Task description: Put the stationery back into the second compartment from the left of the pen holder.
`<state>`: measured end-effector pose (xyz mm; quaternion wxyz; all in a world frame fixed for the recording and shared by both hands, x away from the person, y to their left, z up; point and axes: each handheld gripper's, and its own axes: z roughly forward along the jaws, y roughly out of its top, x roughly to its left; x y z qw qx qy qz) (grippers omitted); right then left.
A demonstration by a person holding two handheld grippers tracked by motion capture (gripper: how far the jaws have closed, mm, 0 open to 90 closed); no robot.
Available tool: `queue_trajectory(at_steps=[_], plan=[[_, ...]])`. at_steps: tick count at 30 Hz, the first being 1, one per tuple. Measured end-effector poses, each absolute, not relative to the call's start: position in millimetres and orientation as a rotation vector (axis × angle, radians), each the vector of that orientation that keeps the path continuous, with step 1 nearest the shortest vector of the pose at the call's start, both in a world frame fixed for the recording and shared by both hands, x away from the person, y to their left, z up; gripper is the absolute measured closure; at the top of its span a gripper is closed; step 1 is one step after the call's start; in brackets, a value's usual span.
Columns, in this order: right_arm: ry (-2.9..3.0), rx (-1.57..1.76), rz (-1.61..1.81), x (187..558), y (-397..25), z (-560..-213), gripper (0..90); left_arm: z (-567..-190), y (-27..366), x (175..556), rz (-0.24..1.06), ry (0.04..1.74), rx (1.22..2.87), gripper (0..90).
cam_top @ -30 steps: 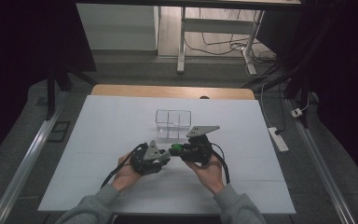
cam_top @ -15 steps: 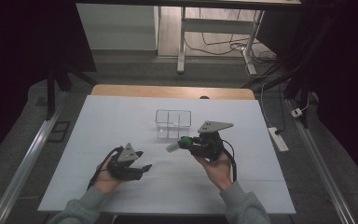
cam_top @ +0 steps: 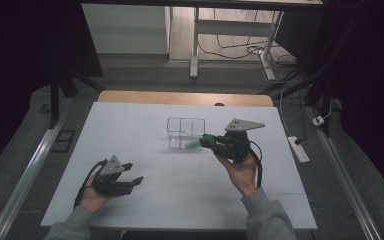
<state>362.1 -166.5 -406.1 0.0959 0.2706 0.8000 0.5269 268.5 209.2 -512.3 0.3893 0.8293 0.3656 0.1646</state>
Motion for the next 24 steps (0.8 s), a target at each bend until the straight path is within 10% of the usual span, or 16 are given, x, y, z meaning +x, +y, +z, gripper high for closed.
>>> queue_trajectory(at_steps=[24], plan=[[2.371, 0.942, 1.377, 443.7, -125.0, -405.1, 73.2, -519.4, 232.7, 266.5, 0.419, 0.997, 2.088, 32.7]])
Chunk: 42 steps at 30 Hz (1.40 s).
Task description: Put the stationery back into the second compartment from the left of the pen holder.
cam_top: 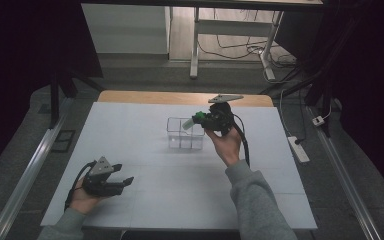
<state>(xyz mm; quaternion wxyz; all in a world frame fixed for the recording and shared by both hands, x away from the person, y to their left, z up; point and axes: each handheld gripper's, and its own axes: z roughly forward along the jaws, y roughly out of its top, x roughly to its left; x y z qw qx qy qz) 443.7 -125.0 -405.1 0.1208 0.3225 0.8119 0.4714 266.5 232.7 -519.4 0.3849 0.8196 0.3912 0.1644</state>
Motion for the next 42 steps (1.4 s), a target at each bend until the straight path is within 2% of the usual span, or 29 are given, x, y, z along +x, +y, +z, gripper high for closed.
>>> queue_trajectory(at_steps=[2, 4, 9, 27, 42], plan=[[2.382, 0.93, 1.361, 443.7, -122.1, -408.2, 71.0, -519.8, 233.0, 266.7, 0.419, 0.998, 2.089, 32.6], [2.388, 0.94, 1.345, 444.1, -120.7, -409.7, 57.2, -520.0, 233.2, 266.9, 0.419, 1.001, 2.089, 32.6], [2.362, 0.927, 1.304, 434.7, -127.1, -411.3, 46.3, -519.7, 233.7, 266.8, 0.42, 1.006, 2.085, 32.4], [2.422, 0.907, 1.276, 376.8, -199.4, -442.9, 30.9, -520.0, 235.3, 269.3, 0.4, 1.026, 2.072, 32.2], [2.449, 0.931, 1.224, 343.3, -253.0, -470.6, 30.0, -518.9, 233.6, 271.4, 0.396, 1.029, 2.07, 32.1]])
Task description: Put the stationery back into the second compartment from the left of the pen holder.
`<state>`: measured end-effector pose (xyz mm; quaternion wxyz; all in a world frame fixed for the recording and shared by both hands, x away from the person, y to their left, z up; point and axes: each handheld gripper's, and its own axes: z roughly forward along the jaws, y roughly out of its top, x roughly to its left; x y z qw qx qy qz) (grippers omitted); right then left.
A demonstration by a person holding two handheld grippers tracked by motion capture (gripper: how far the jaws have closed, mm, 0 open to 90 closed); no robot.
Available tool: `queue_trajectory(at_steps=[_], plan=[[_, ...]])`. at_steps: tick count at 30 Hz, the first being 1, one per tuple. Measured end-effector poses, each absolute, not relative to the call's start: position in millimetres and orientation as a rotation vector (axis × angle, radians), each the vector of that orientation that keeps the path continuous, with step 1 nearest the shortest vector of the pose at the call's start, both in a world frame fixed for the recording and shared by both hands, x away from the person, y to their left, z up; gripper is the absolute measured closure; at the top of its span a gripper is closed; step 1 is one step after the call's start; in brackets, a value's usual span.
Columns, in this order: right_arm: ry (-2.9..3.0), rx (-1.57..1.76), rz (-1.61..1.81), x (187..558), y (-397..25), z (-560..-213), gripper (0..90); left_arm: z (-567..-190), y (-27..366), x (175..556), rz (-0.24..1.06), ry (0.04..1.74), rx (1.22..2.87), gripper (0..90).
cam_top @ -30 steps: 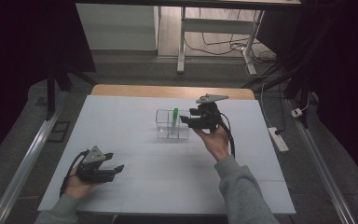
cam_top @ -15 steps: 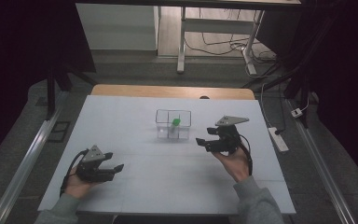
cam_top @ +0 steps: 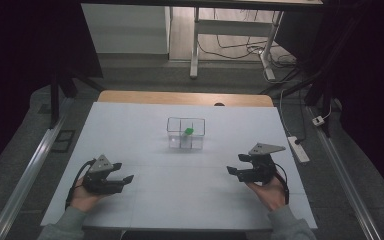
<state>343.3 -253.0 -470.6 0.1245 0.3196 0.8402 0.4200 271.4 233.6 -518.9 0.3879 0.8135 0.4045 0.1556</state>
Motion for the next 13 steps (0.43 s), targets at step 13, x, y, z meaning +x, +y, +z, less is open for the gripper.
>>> queue_trajectory(at_steps=[13], plan=[[2.456, 0.903, 1.22, 337.2, -263.0, -476.5, 29.3, -518.5, 234.3, 272.0, 0.398, 1.027, 2.068, 32.2]])
